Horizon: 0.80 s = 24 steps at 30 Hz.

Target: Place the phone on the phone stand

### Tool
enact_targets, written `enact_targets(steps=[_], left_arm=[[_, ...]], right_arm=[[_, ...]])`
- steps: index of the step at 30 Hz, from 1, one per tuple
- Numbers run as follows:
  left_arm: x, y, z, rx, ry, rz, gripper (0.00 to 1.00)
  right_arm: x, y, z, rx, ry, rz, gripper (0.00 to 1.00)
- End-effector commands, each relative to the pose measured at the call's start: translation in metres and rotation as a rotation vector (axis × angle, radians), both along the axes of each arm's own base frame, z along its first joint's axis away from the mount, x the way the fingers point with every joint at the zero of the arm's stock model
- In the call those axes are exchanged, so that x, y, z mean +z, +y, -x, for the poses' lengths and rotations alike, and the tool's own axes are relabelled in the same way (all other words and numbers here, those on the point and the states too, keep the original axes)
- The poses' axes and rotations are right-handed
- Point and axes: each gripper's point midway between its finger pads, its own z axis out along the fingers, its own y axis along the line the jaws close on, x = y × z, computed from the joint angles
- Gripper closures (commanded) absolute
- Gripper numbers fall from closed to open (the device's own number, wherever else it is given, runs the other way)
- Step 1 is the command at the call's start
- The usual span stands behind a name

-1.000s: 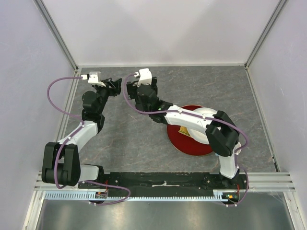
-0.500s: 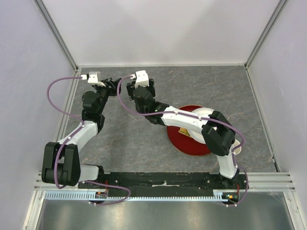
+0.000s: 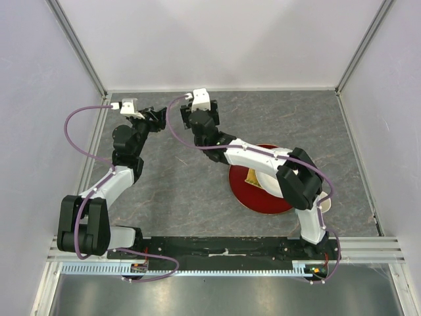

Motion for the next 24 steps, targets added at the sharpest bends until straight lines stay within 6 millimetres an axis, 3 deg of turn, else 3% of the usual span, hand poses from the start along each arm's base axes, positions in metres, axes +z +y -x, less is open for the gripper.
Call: enact_targets(steps=[1,5,9,16,24], left_arm=[[0.012,0.005,-0.001,0.023,-0.047,0.021,0.36],[0.012,0.005,-0.001,0.021,-0.049,0.021,0.36],[0.01,0.002,-0.004,0.009,-0.041,0.026,0.36],[0.002,-0.006,-0.009,-0.029,-0.021,0.047,0.36],[-0.005,-0.01,-0.011,-0.053,-0.003,0.06,0.36]], right_arm=[[0.079,-0.024,-0.037,-0.092,-0.152,-0.133,1.0],[0.081,-0.025,-0.053,-0.089,-0.163,-0.142,1.0],[0.071,-0.025,-0.064,-0.087,-0.16,-0.138,1.0],[0.056,-0.041,-0.075,-0.104,-0.149,-0.134,1.0],[0.056,-0.06,-0.082,-0.114,-0.152,-0.126,1.0]])
